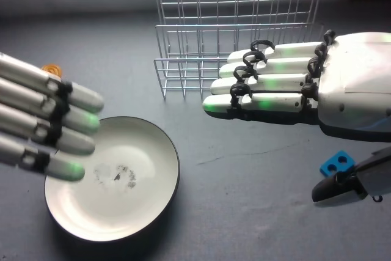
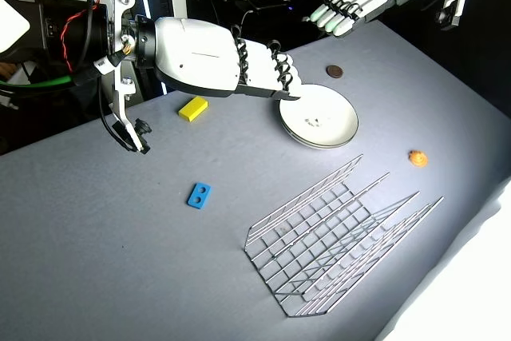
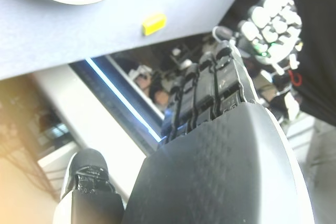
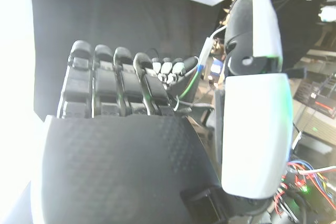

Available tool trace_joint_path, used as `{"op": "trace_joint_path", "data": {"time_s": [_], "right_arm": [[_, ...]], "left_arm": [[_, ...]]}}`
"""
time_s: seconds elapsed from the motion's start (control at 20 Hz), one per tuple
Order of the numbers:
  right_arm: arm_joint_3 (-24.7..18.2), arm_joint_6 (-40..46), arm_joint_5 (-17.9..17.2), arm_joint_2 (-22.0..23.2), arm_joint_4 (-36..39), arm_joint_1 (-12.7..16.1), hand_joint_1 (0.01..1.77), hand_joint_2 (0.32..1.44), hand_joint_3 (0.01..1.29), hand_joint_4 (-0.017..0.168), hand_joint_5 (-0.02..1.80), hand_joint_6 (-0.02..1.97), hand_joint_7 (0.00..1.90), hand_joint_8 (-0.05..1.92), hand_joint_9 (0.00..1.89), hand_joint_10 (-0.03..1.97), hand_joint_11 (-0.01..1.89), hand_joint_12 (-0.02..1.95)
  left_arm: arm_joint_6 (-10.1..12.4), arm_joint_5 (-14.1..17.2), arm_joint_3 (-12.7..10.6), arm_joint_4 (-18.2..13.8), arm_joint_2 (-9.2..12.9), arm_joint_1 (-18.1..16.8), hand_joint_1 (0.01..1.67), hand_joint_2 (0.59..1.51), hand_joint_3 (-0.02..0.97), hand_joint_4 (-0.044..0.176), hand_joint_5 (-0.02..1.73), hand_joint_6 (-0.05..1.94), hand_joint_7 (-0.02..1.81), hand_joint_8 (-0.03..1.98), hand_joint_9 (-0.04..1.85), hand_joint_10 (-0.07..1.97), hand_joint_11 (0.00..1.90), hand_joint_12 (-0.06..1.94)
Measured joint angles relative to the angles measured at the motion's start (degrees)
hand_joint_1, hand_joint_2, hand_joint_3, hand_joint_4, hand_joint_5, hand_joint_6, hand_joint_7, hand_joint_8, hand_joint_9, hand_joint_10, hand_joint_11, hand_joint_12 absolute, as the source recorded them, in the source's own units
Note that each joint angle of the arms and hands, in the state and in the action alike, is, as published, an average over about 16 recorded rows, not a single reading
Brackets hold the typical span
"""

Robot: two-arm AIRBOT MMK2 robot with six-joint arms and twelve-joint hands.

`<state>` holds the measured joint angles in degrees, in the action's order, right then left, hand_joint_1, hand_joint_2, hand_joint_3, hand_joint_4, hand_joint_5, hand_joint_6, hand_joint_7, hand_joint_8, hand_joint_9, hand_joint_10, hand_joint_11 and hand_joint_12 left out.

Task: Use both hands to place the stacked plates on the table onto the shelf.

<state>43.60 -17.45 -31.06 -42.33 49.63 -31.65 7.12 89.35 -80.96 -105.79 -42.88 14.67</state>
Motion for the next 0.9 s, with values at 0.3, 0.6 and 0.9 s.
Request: {"op": "trace_joint_path", "data": {"time_s": [0.3,0.6,0.9], "right_arm": [[0.0,-0.4,-0.2,-0.1,1.3,0.0,0.98,0.92,0.02,0.0,0.02,0.02,0.02,0.01,0.01,0.01,0.02,-0.01],[0.1,-1.5,-0.9,-0.2,2.4,0.0,0.97,0.93,0.02,0.002,0.02,0.02,0.02,0.01,0.01,0.01,0.02,-0.01],[0.1,-2.1,-1.0,-0.4,2.5,-0.1,0.95,0.95,0.02,0.004,0.02,0.02,0.02,0.01,0.01,0.01,0.02,-0.01]], "left_arm": [[-0.5,-1.6,0.1,-0.6,-0.9,2.6,0.02,1.081,0.022,-0.001,0.02,-0.01,0.02,-0.01,0.02,0.0,0.02,-0.01],[-1.9,-3.8,-0.2,0.1,-1.9,5.3,0.02,1.08,0.017,-0.001,0.02,-0.01,0.02,-0.01,0.02,0.0,0.02,-0.01],[-4.7,-6.8,-0.7,1.8,-2.9,8.5,0.02,1.077,0.015,0.0,0.02,-0.01,0.02,-0.01,0.02,0.0,0.01,-0.01]]}}
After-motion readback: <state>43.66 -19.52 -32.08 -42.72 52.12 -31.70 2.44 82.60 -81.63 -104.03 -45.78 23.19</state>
